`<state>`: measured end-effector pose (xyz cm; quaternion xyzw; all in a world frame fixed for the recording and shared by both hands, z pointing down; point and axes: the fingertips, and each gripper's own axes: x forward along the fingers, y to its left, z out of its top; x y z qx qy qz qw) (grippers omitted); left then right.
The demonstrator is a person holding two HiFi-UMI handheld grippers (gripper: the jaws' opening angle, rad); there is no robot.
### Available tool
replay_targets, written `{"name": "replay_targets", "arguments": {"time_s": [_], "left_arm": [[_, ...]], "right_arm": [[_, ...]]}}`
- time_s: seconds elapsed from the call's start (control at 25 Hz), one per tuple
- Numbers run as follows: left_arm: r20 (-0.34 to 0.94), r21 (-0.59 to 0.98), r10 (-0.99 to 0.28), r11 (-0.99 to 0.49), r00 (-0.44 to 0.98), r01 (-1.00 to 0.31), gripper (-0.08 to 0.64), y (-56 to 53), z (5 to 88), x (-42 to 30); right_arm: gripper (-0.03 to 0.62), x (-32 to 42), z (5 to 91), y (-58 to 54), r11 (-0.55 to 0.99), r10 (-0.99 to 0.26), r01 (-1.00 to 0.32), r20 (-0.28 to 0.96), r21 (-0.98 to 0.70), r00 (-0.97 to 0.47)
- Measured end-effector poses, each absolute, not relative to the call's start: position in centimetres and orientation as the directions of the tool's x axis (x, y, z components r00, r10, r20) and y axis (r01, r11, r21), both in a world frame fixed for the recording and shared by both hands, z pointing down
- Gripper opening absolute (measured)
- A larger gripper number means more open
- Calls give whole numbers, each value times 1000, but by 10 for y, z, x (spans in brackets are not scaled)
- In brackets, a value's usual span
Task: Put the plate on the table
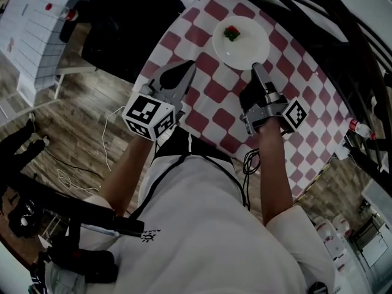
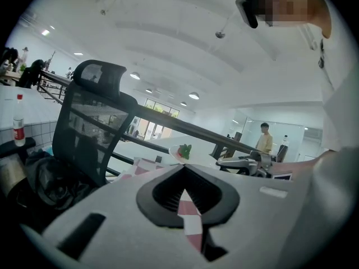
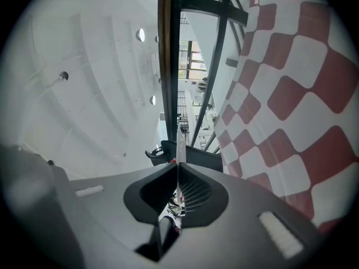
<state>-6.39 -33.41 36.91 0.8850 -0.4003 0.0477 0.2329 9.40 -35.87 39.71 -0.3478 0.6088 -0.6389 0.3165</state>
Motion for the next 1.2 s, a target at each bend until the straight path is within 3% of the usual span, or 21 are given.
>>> {"name": "replay_targets", "arguments": {"time_s": [1.2], "left_arm": [[315, 383, -686, -541, 656, -749, 2, -431, 440, -69]], "right_arm": [[18, 81, 498, -496, -77, -813, -41, 87, -996, -576]]}}
